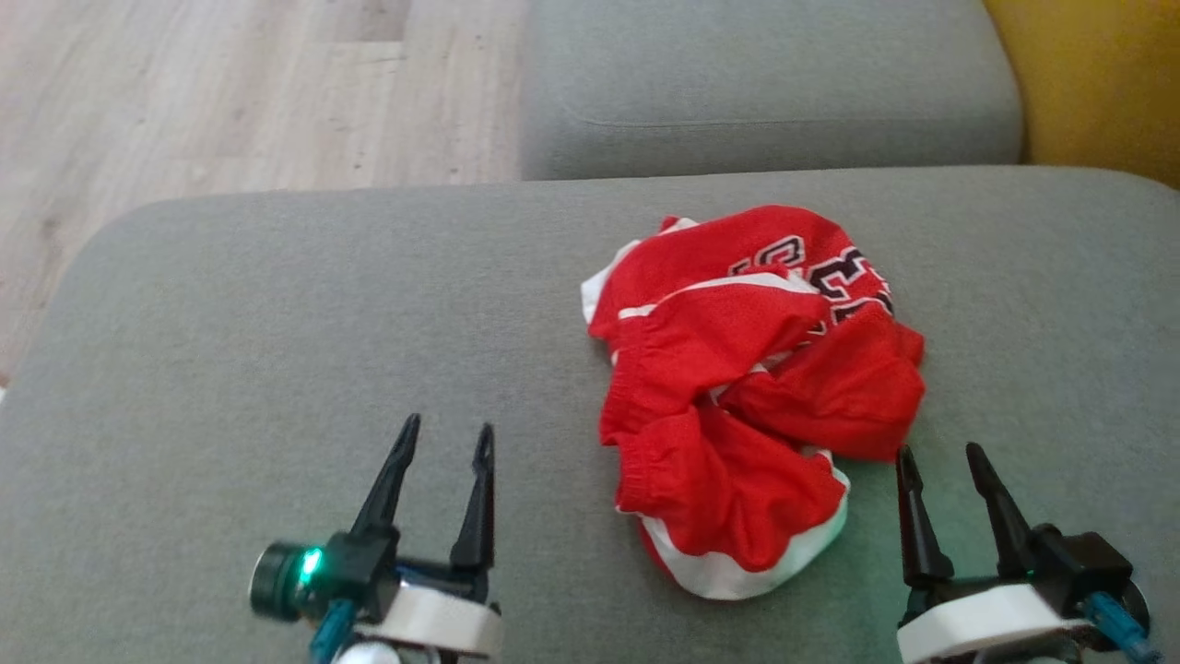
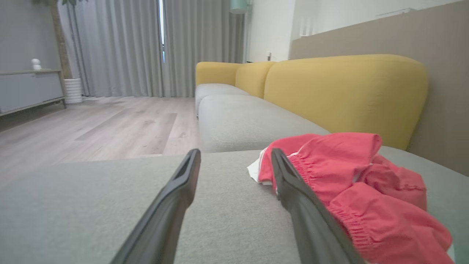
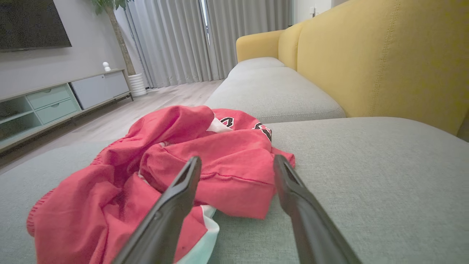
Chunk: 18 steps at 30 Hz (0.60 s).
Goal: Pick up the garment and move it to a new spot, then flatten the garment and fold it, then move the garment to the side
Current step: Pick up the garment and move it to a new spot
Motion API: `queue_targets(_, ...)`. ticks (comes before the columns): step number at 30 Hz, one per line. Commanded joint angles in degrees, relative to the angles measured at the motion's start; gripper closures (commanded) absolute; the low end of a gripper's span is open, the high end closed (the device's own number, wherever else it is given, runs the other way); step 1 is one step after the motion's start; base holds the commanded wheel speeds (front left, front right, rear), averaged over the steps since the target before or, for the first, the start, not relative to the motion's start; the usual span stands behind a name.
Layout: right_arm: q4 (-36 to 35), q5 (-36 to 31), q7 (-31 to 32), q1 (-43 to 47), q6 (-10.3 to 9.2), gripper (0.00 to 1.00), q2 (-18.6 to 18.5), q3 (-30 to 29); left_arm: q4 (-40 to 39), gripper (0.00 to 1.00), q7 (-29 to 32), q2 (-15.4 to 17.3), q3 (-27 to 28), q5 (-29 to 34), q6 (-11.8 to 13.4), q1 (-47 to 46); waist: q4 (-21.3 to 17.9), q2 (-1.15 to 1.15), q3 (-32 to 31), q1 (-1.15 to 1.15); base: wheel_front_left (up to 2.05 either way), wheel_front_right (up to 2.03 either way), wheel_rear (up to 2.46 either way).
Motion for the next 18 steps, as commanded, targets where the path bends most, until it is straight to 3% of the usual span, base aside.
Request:
queue_targets(1,-1.83,-0.54,-0.22,-1.64,0.37,0.00,-0.30,1.57,-1.26,0.00,-0.55,-0.35,1.19,0.63,-0.99,-5.30,-1.75,0.00,0.61,0.00,0.00,0.00,0.00)
queue_targets(8,-2.20,-1.03,-0.22,-2.01,0.37,0.00,-0.30,2.33,2.89,0.00,2.22,-0.65,-4.81,3.75,-8.68,-19.46,-7.25,0.00,2.19,0.00,0.00,0.00,0.00)
queue_targets(14,-2.58,-0.93,-0.22,-3.73,0.37,0.00,-0.30,3.48,7.43,0.00,8.41,-2.80,-13.68,7.43,-11.62,-33.00,-11.73,0.00,6.65,0.00,0.00,0.00,0.00)
queue_targets(18,-2.79,-0.38,-0.22,-5.62,0.37,0.00,-0.30,4.22,11.91,0.00,15.15,-3.36,-21.24,5.37,-12.56,-39.44,-14.34,0.00,10.84,0.00,0.00,0.00,0.00)
